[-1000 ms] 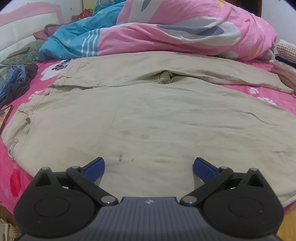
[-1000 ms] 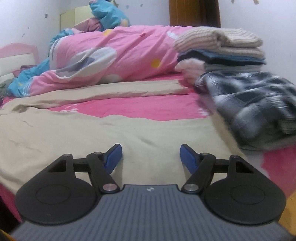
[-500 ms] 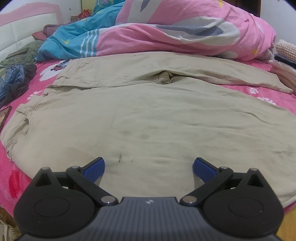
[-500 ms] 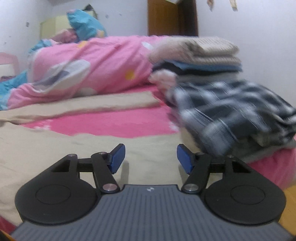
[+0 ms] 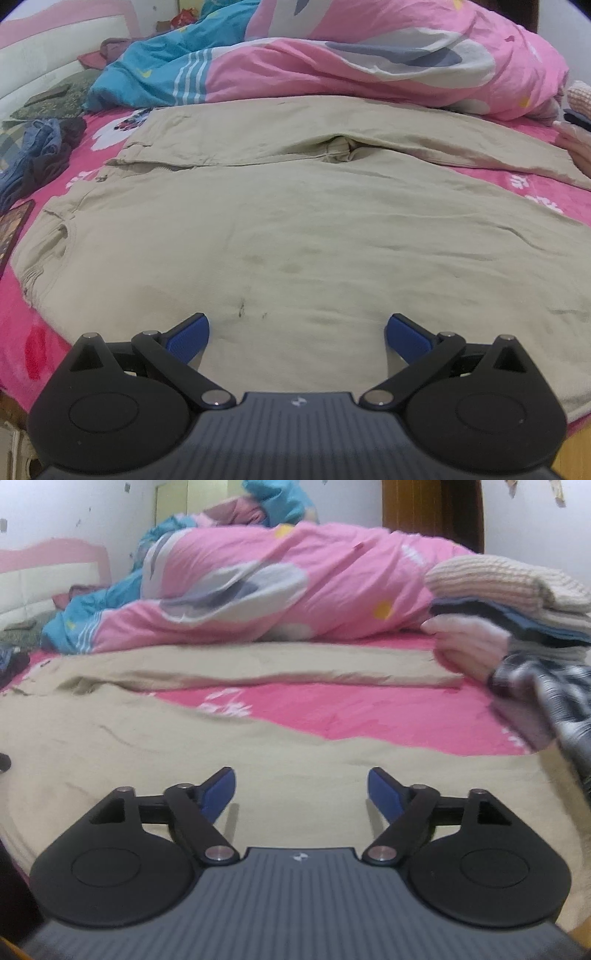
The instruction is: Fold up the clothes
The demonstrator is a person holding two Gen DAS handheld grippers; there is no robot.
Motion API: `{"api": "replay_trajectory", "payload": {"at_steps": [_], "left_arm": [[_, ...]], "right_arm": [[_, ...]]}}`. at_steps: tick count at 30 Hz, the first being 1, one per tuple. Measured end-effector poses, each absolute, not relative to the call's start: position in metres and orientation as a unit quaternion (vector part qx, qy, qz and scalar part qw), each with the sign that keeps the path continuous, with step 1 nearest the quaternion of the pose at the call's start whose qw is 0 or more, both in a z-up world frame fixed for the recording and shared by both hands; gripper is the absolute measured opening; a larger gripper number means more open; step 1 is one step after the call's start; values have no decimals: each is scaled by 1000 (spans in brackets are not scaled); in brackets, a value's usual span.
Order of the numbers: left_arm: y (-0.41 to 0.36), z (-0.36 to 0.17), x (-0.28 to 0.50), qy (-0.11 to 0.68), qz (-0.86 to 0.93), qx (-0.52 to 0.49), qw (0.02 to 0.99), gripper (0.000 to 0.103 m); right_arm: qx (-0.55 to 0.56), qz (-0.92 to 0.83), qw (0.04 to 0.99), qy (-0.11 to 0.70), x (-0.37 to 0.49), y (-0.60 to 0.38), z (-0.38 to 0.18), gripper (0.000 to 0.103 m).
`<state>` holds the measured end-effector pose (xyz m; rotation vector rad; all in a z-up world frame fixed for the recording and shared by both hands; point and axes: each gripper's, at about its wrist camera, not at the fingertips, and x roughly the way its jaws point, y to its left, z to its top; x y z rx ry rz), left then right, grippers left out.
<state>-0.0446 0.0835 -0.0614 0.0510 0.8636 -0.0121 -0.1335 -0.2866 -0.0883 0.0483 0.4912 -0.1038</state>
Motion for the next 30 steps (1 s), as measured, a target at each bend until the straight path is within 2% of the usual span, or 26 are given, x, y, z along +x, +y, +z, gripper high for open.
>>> {"api": "replay_trajectory", "payload": {"at_steps": [2, 6, 30], "left_arm": [[82, -61, -44, 422, 3, 21, 906, 103], [79, -60, -44, 427, 15, 21, 904, 103], [78, -59, -43, 441, 41, -1, 897, 103]], "right_arm": [[27, -57, 960, 273, -127, -277, -95, 94], [17, -85, 956, 280, -129, -262, -100, 102], [44, -119, 924, 361, -143, -227, -91, 102]]}}
